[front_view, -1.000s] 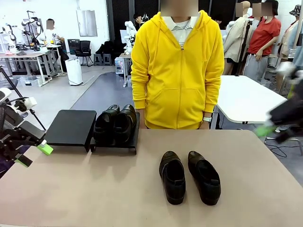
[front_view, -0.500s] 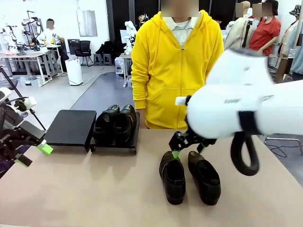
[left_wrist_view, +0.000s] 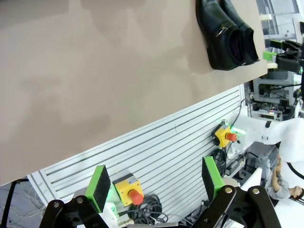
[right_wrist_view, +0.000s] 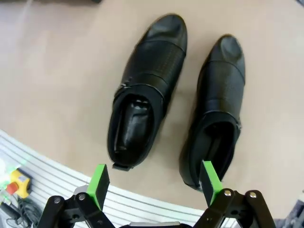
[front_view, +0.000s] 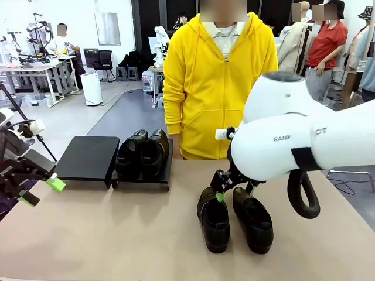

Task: Organize the shoes by placing them on the stand.
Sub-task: Pick up one Shoe and place it in the middle of the table.

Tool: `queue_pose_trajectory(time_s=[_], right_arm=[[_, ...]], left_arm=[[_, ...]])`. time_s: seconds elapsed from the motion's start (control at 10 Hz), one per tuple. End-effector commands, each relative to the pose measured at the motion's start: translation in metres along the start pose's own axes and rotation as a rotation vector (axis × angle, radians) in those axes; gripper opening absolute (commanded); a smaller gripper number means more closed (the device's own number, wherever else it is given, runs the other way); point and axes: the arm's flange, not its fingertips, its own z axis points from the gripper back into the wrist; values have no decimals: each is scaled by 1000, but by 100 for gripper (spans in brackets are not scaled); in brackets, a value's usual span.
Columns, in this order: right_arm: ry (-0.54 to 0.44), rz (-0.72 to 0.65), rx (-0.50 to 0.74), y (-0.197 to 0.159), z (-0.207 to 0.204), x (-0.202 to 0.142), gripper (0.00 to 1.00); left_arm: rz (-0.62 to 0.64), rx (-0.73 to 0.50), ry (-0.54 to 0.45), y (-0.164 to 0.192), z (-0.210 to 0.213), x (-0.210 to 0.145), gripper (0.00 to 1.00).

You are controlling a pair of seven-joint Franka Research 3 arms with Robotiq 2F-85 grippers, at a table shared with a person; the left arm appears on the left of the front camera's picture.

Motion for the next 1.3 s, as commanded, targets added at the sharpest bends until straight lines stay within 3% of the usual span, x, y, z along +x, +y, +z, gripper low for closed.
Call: queue_pose_trajectory(time_s=[0.0,0.7,1.1,1.2], right_arm=[[46,-114,-37,11,-24,15,100],[217,-286,-53,17,-83,40,100],[255,-339,-82,16,-99,50,100],[266,-328,-73,16,-98,49,40]], left_arm=[[2,-14,-1,1,2,0,100],[2,-14,-1,1,2,0,100],[2,-14,-1,1,2,0,100],[2,-14,-1,1,2,0,100]])
